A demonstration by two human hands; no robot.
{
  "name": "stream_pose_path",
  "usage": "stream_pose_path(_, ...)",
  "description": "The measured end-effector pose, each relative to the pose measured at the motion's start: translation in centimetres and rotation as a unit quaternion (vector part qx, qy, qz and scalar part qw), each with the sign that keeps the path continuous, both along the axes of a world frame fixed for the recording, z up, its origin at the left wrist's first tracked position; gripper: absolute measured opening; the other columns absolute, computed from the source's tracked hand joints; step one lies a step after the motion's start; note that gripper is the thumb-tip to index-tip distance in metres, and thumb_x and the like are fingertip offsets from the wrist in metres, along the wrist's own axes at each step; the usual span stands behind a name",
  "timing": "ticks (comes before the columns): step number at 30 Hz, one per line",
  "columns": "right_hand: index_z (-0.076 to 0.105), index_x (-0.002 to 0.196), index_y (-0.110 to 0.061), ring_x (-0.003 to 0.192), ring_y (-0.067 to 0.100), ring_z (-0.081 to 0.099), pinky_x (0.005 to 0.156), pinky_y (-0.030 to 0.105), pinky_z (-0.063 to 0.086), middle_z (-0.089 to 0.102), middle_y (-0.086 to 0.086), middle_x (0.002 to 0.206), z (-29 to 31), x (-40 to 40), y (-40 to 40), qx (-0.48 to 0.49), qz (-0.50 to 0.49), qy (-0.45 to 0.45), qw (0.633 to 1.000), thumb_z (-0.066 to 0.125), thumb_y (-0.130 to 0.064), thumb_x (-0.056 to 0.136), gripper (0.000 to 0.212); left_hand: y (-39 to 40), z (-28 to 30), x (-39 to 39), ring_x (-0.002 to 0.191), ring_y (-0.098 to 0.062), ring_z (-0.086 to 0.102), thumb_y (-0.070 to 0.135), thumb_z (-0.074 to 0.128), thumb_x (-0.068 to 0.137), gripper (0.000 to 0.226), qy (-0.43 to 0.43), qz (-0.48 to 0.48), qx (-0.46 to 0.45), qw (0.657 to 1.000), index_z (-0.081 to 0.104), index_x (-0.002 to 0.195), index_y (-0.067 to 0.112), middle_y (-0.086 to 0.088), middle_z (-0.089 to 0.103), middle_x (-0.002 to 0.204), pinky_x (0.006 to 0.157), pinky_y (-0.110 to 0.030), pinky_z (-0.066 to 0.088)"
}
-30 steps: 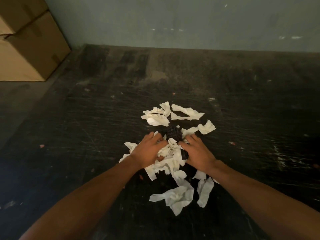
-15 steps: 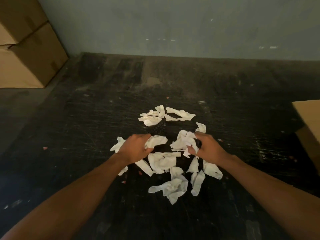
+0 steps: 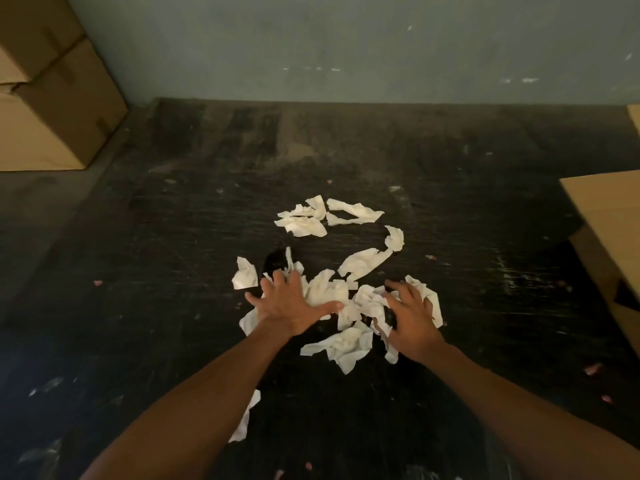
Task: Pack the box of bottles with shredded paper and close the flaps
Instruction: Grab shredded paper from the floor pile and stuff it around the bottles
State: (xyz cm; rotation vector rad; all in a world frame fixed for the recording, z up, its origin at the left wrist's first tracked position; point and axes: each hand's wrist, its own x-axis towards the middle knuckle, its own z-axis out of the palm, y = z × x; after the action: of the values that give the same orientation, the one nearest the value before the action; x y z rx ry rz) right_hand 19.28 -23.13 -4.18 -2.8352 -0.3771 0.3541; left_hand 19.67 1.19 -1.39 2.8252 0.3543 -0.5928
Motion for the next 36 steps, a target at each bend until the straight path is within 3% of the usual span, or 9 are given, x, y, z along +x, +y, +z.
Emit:
stream_pose_path(2, 0.029, 0.147, -0.03, 0.148, 0.023, 0.0, 0.117, 0.055, 0.013, 0.01, -0.002, 0.159, 0.0, -0.3, 0.3, -0.014, 0.003, 0.006, 1.0, 0.064, -0.029, 0.086, 0.07, -0.6, -0.7, -0.1, 0.143, -0.04, 0.023, 0.095, 0.039, 0.062, 0.117, -0.025, -0.01, 0.039, 0.999, 0.02, 0.151, 0.022, -0.016, 0.021, 0.157, 0.11, -0.064, 0.025)
stream_pose_path(6, 0.031, 0.146, -0.027, 0.145, 0.023, 0.011, 0.119, 0.048, 0.016, 0.02, 0.002, 0.156, 0.2, -0.7, 0.7, -0.017, -0.01, 0.008, 1.0, 0.069, -0.02, 0.081, 0.076, -0.7, -1.8, -0.2, 0.133, -0.033, 0.037, 0.062, 0.054, 0.086, 0.071, -0.105, -0.037, 0.034, 0.993, 0.036, 0.142, 0.023, -0.011, 0.038, 0.145, 0.107, -0.05, 0.035)
stream_pose_path(11, 0.037, 0.144, -0.02, 0.141, 0.025, 0.026, 0.115, 0.033, 0.021, 0.032, 0.009, 0.149, 0.5, -0.8, 1.7, 0.058, -0.04, -0.003, 0.997, 0.064, -0.006, 0.085, 0.066, -0.2, -1.5, 0.6, 0.131, -0.029, 0.044, 0.031, 0.069, 0.087, 0.064, -0.106, -0.044, -0.044, 0.992, 0.038, 0.142, 0.018, -0.011, 0.044, 0.142, 0.108, -0.045, 0.039)
stream_pose_path(14, 0.038, 0.144, -0.02, 0.134, 0.026, 0.039, 0.112, 0.037, 0.028, 0.042, 0.009, 0.141, 1.9, 0.2, 1.8, 0.054, -0.046, 0.001, 0.997, 0.065, -0.007, 0.085, 0.066, 0.0, -0.6, 1.1, 0.124, -0.029, 0.05, 0.023, 0.07, 0.087, 0.055, -0.115, -0.018, -0.107, 0.987, 0.043, 0.134, 0.014, -0.011, 0.048, 0.134, 0.103, -0.041, 0.044)
stream_pose_path(17, 0.041, 0.143, -0.015, 0.127, 0.026, 0.048, 0.11, 0.041, 0.038, 0.05, 0.01, 0.133, 3.9, 1.2, 1.5, 0.124, -0.09, 0.002, 0.988, 0.071, -0.004, 0.079, 0.071, -0.4, 0.9, 1.6, 0.122, -0.028, 0.051, 0.015, 0.07, 0.085, 0.051, -0.137, -0.019, -0.14, 0.98, 0.043, 0.129, 0.014, -0.01, 0.05, 0.129, 0.101, -0.043, 0.046)
stream_pose_path(22, 0.056, 0.127, -0.013, 0.109, 0.014, 0.057, 0.098, 0.032, 0.046, 0.061, 0.0, 0.114, 9.0, 2.0, -0.2, 0.244, -0.175, -0.03, 0.953, 0.074, -0.001, 0.078, 0.054, -2.1, 3.8, 2.6, 0.121, -0.027, 0.051, 0.014, 0.071, 0.085, 0.053, -0.181, -0.047, -0.176, 0.966, 0.044, 0.131, 0.014, -0.01, 0.052, 0.13, 0.101, -0.043, 0.047)
stream_pose_path(26, 0.06, 0.12, -0.013, 0.1, 0.017, 0.062, 0.09, 0.034, 0.052, 0.066, 0.004, 0.106, 13.6, 1.4, -3.2, 0.306, -0.225, -0.063, 0.923, 0.069, 0.002, 0.079, 0.044, -4.6, 6.8, 3.6, 0.115, -0.027, 0.053, 0.017, 0.069, 0.087, 0.044, -0.231, -0.077, -0.212, 0.946, 0.047, 0.126, 0.014, -0.011, 0.056, 0.123, 0.095, -0.039, 0.048)
stream_pose_path(31, 0.06, 0.118, -0.013, 0.092, 0.014, 0.061, 0.084, 0.032, 0.051, 0.064, 0.001, 0.098, 18.8, 0.3, -7.9, 0.337, -0.265, -0.128, 0.894, 0.066, 0.0, 0.084, 0.037, -9.4, 11.1, 4.9, 0.105, -0.025, 0.057, 0.015, 0.07, 0.086, 0.029, -0.285, -0.106, -0.252, 0.919, 0.053, 0.109, 0.018, -0.008, 0.06, 0.112, 0.086, -0.035, 0.049)
stream_pose_path(36, 0.055, 0.109, -0.013, 0.071, 0.007, 0.058, 0.059, 0.015, 0.044, 0.061, 0.002, 0.085, 23.7, -0.6, -14.4, 0.341, -0.292, -0.18, 0.875, 0.059, -0.004, 0.09, 0.021, -15.8, 15.1, 6.2, 0.1, -0.022, 0.059, 0.018, 0.073, 0.085, 0.031, -0.314, -0.141, -0.289, 0.893, 0.055, 0.109, 0.017, -0.006, 0.06, 0.108, 0.083, -0.036, 0.054)
